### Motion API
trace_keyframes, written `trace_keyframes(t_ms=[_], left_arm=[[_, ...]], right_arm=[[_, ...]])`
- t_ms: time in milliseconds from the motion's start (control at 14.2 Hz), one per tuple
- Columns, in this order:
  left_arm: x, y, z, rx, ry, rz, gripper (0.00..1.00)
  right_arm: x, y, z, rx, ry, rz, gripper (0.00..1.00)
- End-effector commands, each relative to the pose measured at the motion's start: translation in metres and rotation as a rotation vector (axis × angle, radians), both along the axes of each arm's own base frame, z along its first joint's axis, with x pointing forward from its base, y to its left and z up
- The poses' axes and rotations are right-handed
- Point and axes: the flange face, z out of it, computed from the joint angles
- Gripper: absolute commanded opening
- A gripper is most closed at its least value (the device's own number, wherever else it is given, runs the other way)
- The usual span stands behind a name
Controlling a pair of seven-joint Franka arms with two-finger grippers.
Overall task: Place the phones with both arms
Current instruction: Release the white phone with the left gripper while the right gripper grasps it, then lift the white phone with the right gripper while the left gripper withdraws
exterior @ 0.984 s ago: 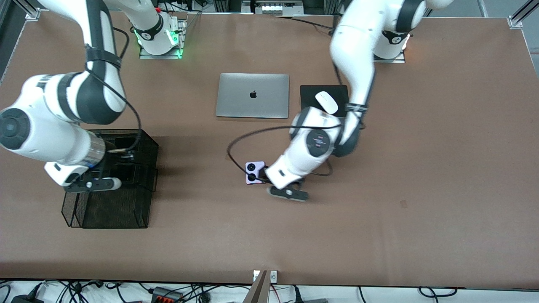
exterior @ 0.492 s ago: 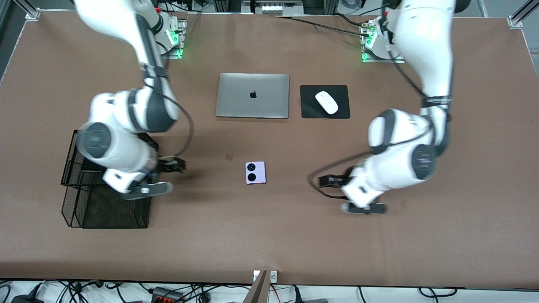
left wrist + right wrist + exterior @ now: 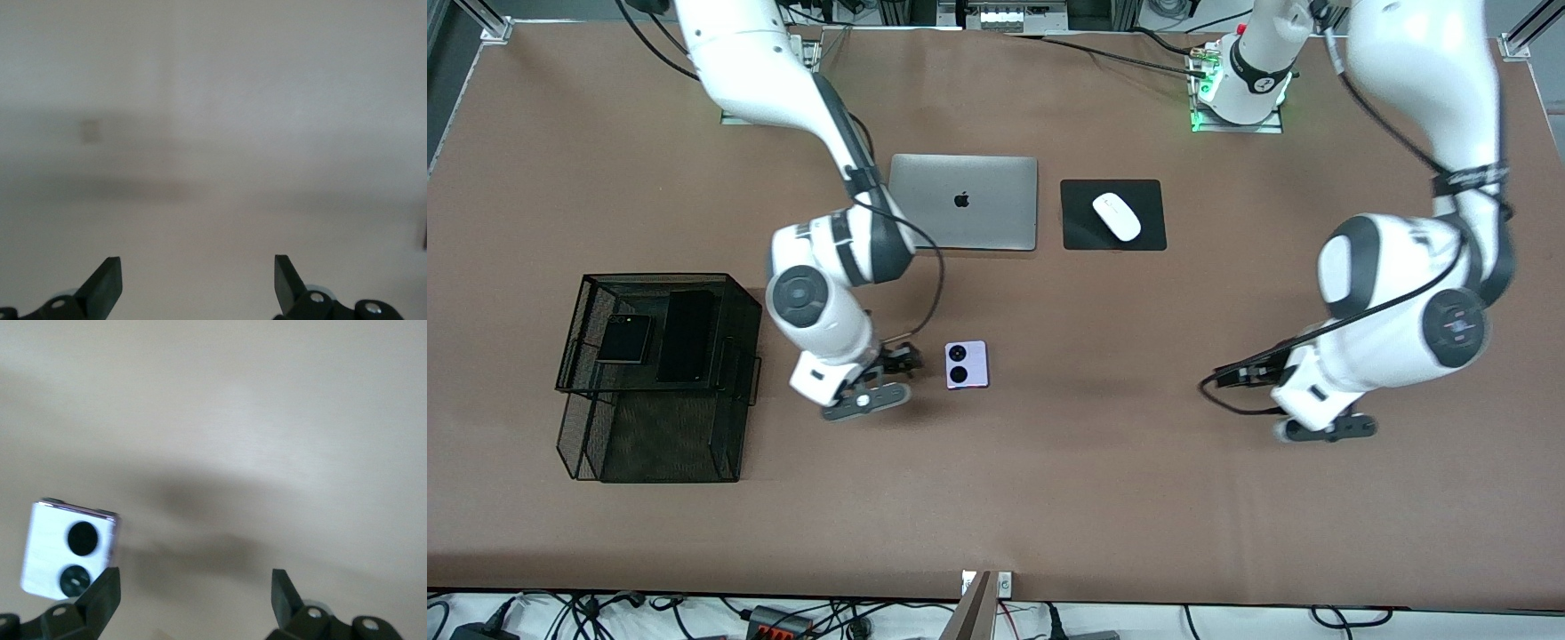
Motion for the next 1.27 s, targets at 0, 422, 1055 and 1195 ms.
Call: trace_keyframes(t_ms=[0, 422, 1055, 1195], left_arm=[[-0.032, 0.047, 0.059, 0.029, 0.025, 0.012, 1.00], [-0.056, 0.123, 0.146, 0.072, -0.099, 0.084, 1.00], [-0.112, 0.094, 0.177, 0.208, -0.007, -0.135, 1.00], [-0.117, 0.095, 0.176, 0.200, 0.028, -0.162, 1.00]], right_arm=[[-0.010, 0.049, -0.019, 0.012, -0.024, -0.023, 1.00], [-0.028, 0.093, -0.049, -0.016, -0.049, -0.089, 1.00], [-0.038, 0.110, -0.065, 0.020, -0.051, -0.181, 1.00], [-0.038, 0.110, -0.067, 0.025, -0.055, -0.182, 1.00]])
